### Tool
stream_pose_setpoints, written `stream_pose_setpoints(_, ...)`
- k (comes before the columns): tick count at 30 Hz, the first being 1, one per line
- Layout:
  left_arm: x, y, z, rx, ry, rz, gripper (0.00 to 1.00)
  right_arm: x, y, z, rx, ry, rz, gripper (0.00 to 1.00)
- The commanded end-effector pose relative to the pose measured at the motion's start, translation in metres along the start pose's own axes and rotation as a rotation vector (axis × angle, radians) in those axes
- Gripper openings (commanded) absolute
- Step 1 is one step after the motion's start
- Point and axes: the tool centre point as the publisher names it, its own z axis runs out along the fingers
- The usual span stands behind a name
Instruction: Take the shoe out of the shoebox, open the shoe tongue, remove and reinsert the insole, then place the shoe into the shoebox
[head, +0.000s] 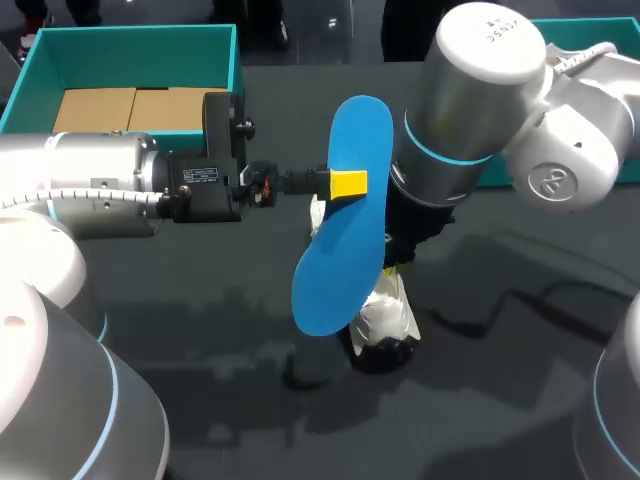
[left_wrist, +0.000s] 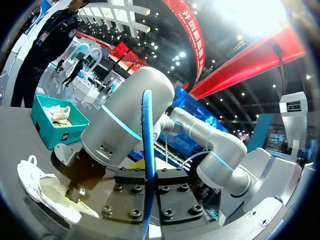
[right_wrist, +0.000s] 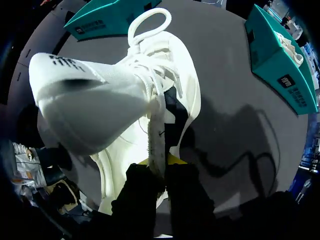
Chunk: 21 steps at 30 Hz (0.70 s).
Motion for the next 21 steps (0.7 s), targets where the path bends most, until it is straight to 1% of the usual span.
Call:
stream_pose_setpoints(1, 0.000, 0.002, 0.001, 0.003, -0.001, 0.001, 0.00, 0.002, -0.003, 0.006, -0.005, 0.009, 0.036, 0.00)
stream_pose_setpoints(8, 0.000, 0.002, 0.001, 0.003, -0.001, 0.001, 0.00, 0.007, -0.011, 0.012, -0.020, 0.023, 0.055, 0.00)
stream_pose_setpoints(21, 0.000, 0.002, 0.001, 0.003, -0.001, 0.001, 0.00, 0.008, -0.025, 0.035, -0.032, 0.088, 0.095, 0.00)
